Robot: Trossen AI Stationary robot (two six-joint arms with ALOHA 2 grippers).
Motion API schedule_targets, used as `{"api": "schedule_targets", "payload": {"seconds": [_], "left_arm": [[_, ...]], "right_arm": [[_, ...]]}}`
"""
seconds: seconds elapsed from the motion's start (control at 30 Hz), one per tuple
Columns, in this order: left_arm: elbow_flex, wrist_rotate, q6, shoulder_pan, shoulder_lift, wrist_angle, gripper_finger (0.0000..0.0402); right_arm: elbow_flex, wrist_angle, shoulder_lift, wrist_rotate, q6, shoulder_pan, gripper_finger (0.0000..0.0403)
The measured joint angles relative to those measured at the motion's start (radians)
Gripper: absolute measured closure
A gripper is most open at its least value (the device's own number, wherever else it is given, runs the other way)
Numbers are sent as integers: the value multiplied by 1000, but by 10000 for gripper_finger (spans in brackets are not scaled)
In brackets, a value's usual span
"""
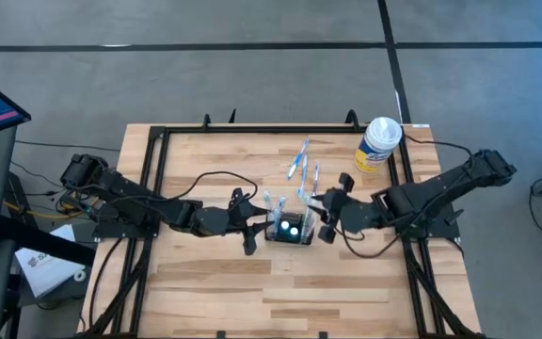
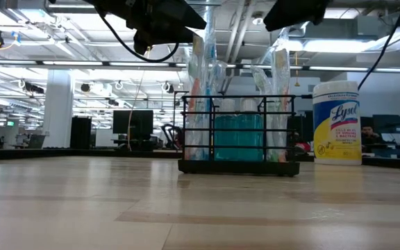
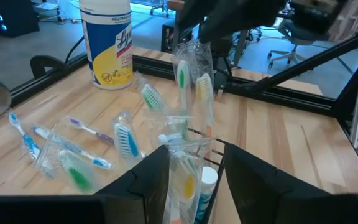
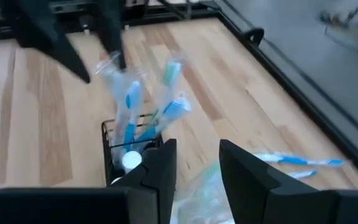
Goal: Pick & Place toothbrushing station
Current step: Put the violet toothbrush into the wire organizer
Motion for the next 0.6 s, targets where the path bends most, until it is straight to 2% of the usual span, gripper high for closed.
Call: {"api": "schedule_targets", "payload": {"seconds": [0.17,0.6], "left_arm": [[0,0,0,0,0,0,256],[0,0,0,0,0,0,257]], "right_arm": [[28,-19,-6,-134,31,-99,291],[41,-64,-6,-272,75,-356,291]]}}
